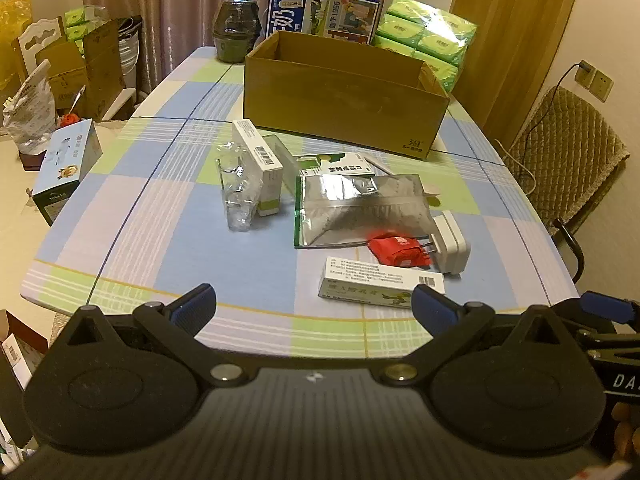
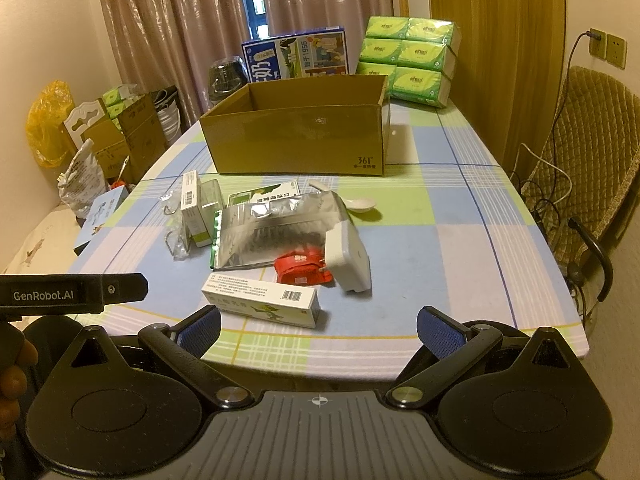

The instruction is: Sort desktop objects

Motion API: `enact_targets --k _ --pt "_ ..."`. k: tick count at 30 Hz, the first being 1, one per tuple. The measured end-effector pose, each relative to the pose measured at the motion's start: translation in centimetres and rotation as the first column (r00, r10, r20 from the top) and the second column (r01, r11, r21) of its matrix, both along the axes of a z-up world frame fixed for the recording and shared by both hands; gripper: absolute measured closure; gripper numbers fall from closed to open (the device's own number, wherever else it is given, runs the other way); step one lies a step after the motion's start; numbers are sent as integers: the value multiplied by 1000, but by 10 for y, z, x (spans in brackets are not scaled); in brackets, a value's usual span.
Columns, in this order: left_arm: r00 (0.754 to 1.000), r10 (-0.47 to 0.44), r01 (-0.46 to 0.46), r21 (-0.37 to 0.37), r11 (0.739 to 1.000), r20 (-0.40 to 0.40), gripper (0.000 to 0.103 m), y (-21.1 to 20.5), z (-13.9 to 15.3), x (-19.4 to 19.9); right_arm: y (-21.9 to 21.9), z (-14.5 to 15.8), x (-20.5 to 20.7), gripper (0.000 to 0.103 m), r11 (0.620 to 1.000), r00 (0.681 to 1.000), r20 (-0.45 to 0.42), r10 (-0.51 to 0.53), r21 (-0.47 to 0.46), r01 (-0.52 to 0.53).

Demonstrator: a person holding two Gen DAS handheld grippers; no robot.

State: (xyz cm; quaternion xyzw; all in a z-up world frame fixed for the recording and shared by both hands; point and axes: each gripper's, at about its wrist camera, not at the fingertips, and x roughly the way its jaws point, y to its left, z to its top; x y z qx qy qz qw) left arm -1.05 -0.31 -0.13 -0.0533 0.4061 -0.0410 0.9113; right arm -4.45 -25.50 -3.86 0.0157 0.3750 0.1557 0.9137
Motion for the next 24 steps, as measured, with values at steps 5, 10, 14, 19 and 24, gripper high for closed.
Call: enact_targets --k 5,10,14,19,24 --pt "1000 -1 1 -1 1000 0 1 0 -1 0 0 0 0 2 1000 1000 0 0 0 0" --pt "1000 3 -3 -4 1000 -2 1 0 -1 0 0 0 0 2 1000 1000 0 1 -1 -1" --pt "1000 4 -4 -5 1000 -3 1 1 -1 0 0 0 0 2 1000 1000 -1 1 -2 -1" --pt "1000 4 -4 -7 1000 -4 1 2 -2 0 0 0 0 2 1000 1000 -1 3 -1 -3" --pt "1000 2 -2 -6 1000 -6 1 3 -3 -1 0 -1 0 2 1000 1000 -3 3 -1 -3"
